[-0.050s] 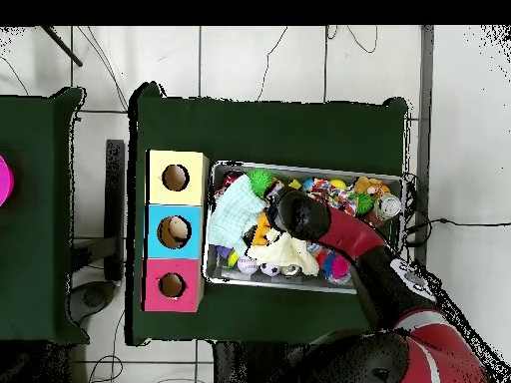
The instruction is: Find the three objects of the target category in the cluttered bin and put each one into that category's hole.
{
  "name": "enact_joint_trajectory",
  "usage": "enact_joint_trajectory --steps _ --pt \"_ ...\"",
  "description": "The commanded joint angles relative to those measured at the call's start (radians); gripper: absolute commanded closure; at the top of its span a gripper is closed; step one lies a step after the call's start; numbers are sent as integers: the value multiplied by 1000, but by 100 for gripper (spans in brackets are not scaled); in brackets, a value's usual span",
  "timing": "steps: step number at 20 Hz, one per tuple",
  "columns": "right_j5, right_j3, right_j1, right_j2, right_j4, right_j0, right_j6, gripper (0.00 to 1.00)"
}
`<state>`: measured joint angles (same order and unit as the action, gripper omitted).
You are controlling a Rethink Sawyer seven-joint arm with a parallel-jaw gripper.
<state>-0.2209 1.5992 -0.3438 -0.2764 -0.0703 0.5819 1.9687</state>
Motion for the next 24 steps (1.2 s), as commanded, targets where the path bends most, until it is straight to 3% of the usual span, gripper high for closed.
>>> enact_joint_trajectory --steps 1,7,9,13,18,24 --pt "125 67 128 -139 -64 14 62 100" --pt "126 65 121 -137 -77 10 55 100" --pt "125 70 87 -106 -75 -14 73 100" --pt "108 117 -24 -42 -82 -47 96 100" --pt "-60 162 -249 95 -76 -135 81 100" --pt "-189 195 -363 165 -46 -188 73 100"
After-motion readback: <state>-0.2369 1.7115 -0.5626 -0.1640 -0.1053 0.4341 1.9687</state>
